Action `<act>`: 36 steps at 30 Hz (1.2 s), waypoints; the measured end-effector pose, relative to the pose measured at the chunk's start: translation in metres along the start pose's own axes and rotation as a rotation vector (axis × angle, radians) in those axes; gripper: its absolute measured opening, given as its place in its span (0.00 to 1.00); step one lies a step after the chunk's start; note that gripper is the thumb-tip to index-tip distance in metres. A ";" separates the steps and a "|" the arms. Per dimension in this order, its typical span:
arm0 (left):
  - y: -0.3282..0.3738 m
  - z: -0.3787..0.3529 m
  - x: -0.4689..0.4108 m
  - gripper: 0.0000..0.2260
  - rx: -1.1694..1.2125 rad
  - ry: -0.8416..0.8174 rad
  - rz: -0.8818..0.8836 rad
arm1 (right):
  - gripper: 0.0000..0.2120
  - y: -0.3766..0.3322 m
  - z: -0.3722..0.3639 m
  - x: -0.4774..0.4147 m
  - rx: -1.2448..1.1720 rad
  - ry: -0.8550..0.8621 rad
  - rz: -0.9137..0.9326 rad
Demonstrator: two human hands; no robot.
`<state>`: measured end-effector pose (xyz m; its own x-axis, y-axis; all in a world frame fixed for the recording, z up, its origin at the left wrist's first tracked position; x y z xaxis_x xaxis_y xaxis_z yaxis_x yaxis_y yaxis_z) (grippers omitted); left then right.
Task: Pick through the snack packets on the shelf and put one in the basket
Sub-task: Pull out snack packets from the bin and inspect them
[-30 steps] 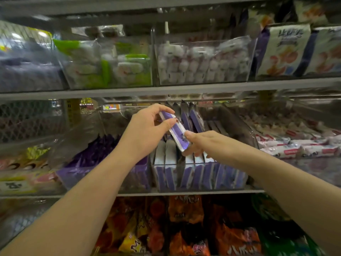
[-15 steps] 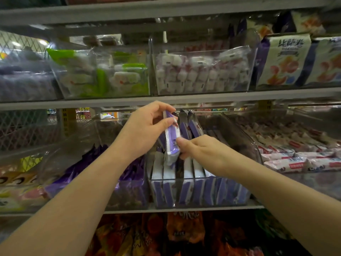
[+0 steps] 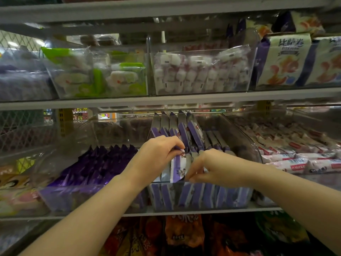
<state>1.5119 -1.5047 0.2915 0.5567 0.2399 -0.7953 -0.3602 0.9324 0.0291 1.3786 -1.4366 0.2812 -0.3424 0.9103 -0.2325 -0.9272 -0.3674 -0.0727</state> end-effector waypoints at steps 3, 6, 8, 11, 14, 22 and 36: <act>-0.001 -0.006 -0.005 0.06 -0.065 -0.036 -0.005 | 0.12 0.005 -0.004 -0.009 -0.052 -0.061 -0.054; -0.004 -0.011 -0.010 0.09 -0.100 -0.109 0.014 | 0.15 0.006 -0.007 -0.010 -0.044 -0.170 -0.078; -0.012 -0.012 -0.008 0.18 -0.109 -0.197 0.047 | 0.12 0.003 -0.010 -0.008 0.035 -0.242 -0.021; -0.024 -0.011 -0.002 0.33 -0.206 -0.317 0.099 | 0.14 -0.001 -0.013 -0.006 0.224 -0.280 0.035; -0.023 -0.015 -0.005 0.34 -0.345 -0.283 0.075 | 0.12 -0.005 -0.016 -0.009 0.291 -0.248 0.070; -0.014 -0.028 -0.002 0.23 -0.428 -0.277 -0.075 | 0.14 -0.006 -0.010 -0.010 0.240 -0.204 0.076; -0.020 -0.018 0.023 0.23 -0.350 -0.547 -0.124 | 0.22 -0.013 -0.004 -0.029 0.241 -0.095 0.115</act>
<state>1.5181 -1.5228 0.2620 0.8765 0.3249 -0.3552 -0.4395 0.8412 -0.3150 1.4008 -1.4593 0.2849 -0.4498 0.8832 -0.1330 -0.8868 -0.4239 0.1843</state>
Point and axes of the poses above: each hand's wrist, its own x-axis away from the middle knuckle, its own z-axis out of the back of the hand, y = z × x, the point moved 4 cm from there along -x, towards the middle knuckle, and after that the axes turned 4 degrees about z, right-handed, at the moved point
